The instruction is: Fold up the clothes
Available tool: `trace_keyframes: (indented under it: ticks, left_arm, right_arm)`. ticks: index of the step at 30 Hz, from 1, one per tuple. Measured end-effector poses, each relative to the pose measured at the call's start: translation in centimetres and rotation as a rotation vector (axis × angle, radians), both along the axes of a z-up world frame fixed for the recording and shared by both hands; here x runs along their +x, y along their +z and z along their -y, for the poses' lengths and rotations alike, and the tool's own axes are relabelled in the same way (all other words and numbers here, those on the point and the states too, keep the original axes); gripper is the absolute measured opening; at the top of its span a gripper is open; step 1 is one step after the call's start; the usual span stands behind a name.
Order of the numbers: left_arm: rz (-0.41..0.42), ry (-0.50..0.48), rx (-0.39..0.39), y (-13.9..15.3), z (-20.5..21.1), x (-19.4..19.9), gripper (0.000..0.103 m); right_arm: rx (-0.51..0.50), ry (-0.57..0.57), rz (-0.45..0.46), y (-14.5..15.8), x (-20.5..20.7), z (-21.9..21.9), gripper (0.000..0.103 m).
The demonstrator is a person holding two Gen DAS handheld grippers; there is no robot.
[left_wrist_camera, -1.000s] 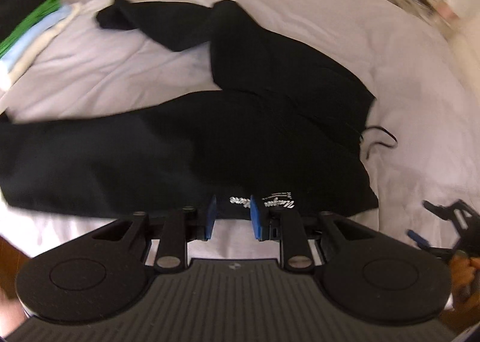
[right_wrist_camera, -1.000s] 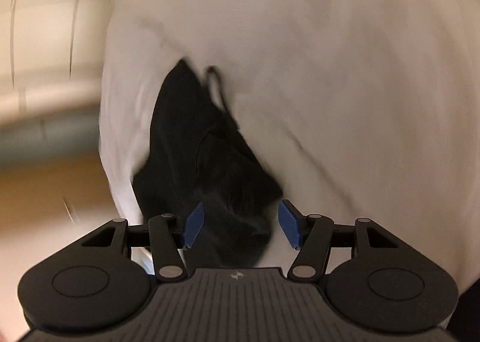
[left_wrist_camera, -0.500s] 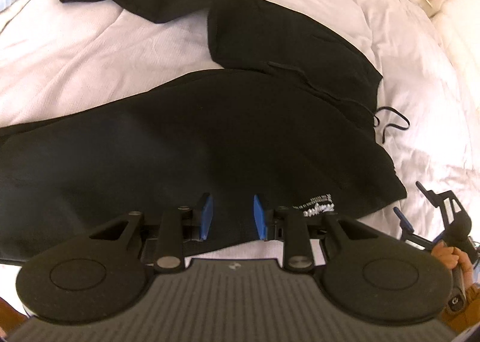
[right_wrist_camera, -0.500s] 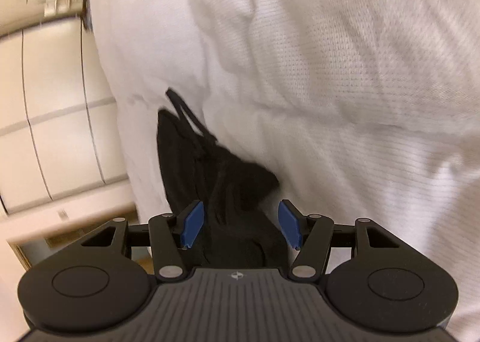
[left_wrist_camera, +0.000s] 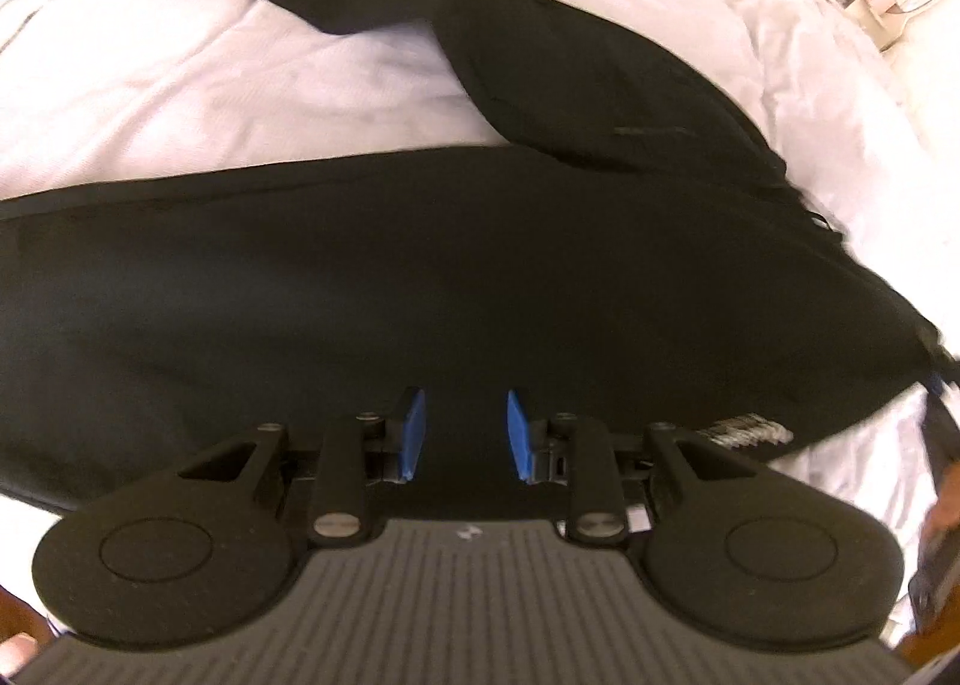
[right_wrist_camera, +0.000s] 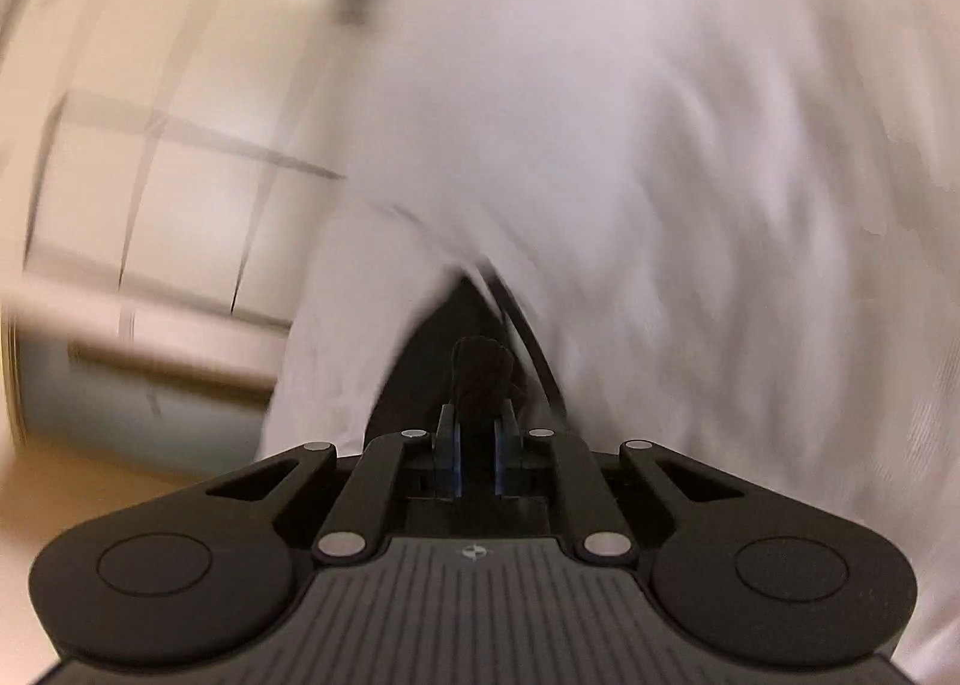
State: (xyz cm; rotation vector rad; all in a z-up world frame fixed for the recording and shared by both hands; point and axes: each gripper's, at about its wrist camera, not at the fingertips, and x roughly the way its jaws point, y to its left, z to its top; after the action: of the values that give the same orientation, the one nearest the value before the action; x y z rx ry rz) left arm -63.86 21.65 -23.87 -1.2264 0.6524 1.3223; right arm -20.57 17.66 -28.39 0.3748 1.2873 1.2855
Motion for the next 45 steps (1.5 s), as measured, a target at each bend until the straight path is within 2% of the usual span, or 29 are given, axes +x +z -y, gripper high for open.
trace_keyframes:
  ticks: [3, 6, 10, 12, 14, 18, 22, 24, 28, 29, 30, 31, 32, 34, 36, 39, 40, 41, 42, 43, 44, 45]
  left_arm:
    - [0.033, -0.013, -0.005, -0.6, 0.5, 1.6, 0.025]
    - [0.064, 0.002, -0.034, -2.0, 1.7, 2.3, 0.025]
    - [0.053, 0.089, -0.067, -2.8, 4.5, -0.4, 0.025]
    - [0.043, 0.195, -0.055, -2.5, 6.6, -4.1, 0.027]
    - [0.034, 0.335, -0.047, -2.3, 8.6, -8.5, 0.031]
    - [0.018, 0.675, -0.014, -2.7, 13.1, -17.8, 0.031]
    - [0.082, 0.891, 0.039, -4.8, 15.8, -23.5, 0.035]
    - [0.131, 0.953, 0.052, -6.5, 16.2, -24.9, 0.035]
    - [0.187, 1.014, 0.081, -9.1, 15.4, -27.6, 0.037]
    - [0.198, 1.027, 0.090, -9.6, 15.1, -28.2, 0.034]
    - [0.197, 1.032, 0.103, -9.6, 14.6, -28.6, 0.028]
    - [0.167, 1.002, 0.114, -8.9, 13.5, -28.5, 0.004]
    - [0.135, 0.968, 0.128, -8.1, 12.4, -28.5, 0.003]
    - [0.057, 0.838, 0.216, -4.7, 10.5, -28.2, 0.003]
    - [-0.055, 0.675, 0.343, 0.2, 8.9, -26.8, 0.004]
    - [-0.270, 0.510, 0.364, 3.2, 8.3, -24.4, 0.015]
    - [-0.338, 0.459, 0.360, 3.8, 8.1, -23.8, 0.023]
    - [-0.384, 0.440, 0.290, 2.3, 8.2, -24.0, 0.034]
    - [-0.424, 0.425, 0.215, 0.6, 8.4, -24.4, 0.037]
    - [-0.419, 0.449, 0.107, -1.9, 8.7, -25.5, 0.033]
    - [-0.372, 0.502, 0.031, -3.7, 9.2, -26.8, 0.028]
    - [-0.318, 0.554, -0.031, -5.3, 9.8, -28.1, 0.027]
  right_arm:
    - [-0.012, -0.024, 0.172, 2.9, 2.2, 2.8, 0.009]
    - [-0.180, -0.073, 0.296, 1.5, 4.6, 4.9, 0.009]
    - [-0.266, -0.096, 0.245, -1.0, 5.9, 5.1, 0.010]
    - [-0.309, -0.107, 0.219, -2.3, 6.5, 5.2, 0.012]
    - [-0.352, -0.119, 0.192, -3.5, 7.2, 5.3, 0.015]
    - [-0.432, -0.142, 0.141, -5.9, 8.4, 5.5, 0.018]
    - [-0.441, -0.169, 0.136, -6.5, 7.9, 6.0, 0.022]
    - [-0.446, -0.180, 0.152, -6.6, 7.5, 5.8, 0.024]
    - [-0.455, -0.207, 0.163, -6.5, 7.0, 5.5, 0.025]
    - [-0.456, -0.215, 0.158, -6.5, 7.0, 5.5, 0.025]
    - [-0.457, -0.221, 0.153, -6.5, 7.0, 5.4, 0.025]
    - [-0.457, -0.226, 0.148, -6.5, 7.0, 5.4, 0.026]
    - [-0.459, -0.231, 0.147, -6.4, 7.1, 5.4, 0.020]
    - [-0.449, -0.230, 0.162, -5.8, 7.2, 5.4, 0.016]
    - [-0.424, -0.213, 0.182, -4.9, 7.2, 5.7, 0.015]
    - [-0.412, -0.192, 0.203, -4.2, 7.0, 6.0, 0.014]
    - [-0.416, -0.191, 0.202, -4.3, 6.9, 6.1, 0.014]
    - [-0.419, -0.189, 0.201, -4.4, 6.8, 6.2, 0.014]
    - [-0.422, -0.188, 0.200, -4.5, 6.7, 6.3, 0.015]
    - [-0.425, -0.187, 0.199, -4.6, 6.6, 6.4, 0.016]
    - [-0.428, -0.185, 0.198, -4.7, 6.5, 6.5, 0.017]
    - [-0.431, -0.184, 0.196, -4.8, 6.4, 6.5, 0.018]
